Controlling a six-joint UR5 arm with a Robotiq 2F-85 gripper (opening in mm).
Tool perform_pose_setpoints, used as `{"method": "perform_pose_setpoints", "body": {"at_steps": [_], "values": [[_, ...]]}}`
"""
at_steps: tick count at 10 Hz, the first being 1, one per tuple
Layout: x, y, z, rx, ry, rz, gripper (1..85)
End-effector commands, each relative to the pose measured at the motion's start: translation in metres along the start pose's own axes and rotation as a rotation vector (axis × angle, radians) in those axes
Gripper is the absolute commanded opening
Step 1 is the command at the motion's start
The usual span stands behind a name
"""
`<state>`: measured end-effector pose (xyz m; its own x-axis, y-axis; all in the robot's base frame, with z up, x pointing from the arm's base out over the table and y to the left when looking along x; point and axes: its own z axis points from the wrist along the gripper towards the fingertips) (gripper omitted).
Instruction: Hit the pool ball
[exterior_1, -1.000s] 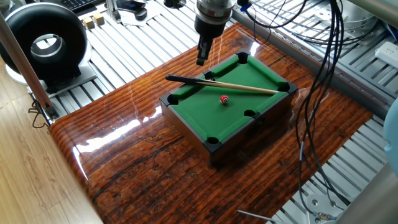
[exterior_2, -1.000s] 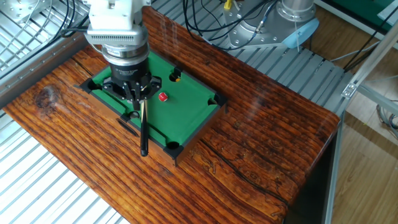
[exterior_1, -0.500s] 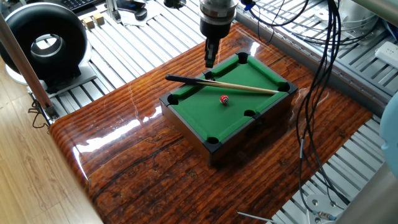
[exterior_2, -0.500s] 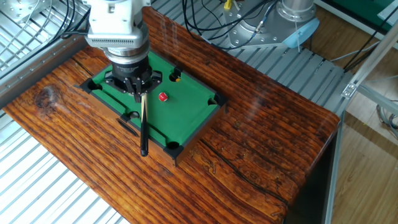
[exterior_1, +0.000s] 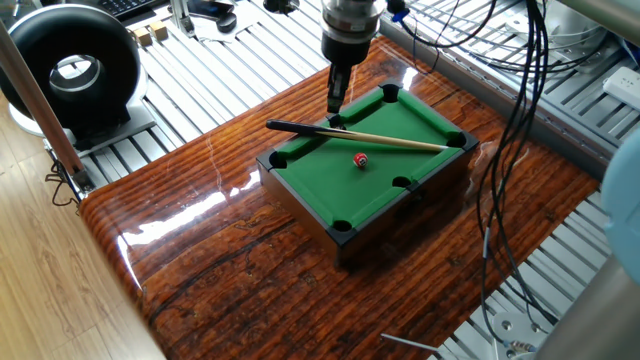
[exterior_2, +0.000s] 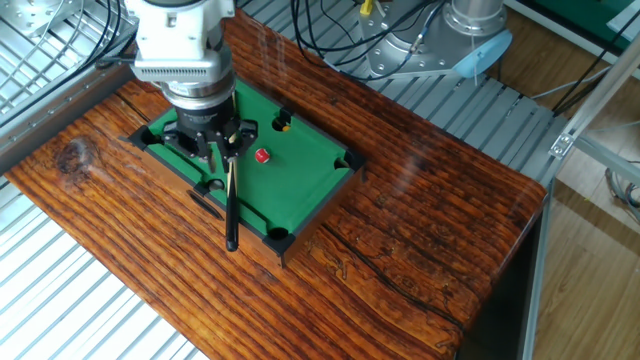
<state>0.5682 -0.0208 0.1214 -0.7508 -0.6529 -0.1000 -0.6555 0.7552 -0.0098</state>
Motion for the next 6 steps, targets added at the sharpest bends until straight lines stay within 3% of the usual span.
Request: {"method": "perform_pose_setpoints", "body": {"at_steps": [1, 4, 6], "values": [[-0.001, -0.017, 0.017, 0.024, -0.029, -0.041, 33.7], [-0.008, 0.001, 0.025, -0.005, -0.065, -0.029, 34.3], [-0.009, 0.008, 0.027, -0.005, -0.067, -0.03, 34.3]]}}
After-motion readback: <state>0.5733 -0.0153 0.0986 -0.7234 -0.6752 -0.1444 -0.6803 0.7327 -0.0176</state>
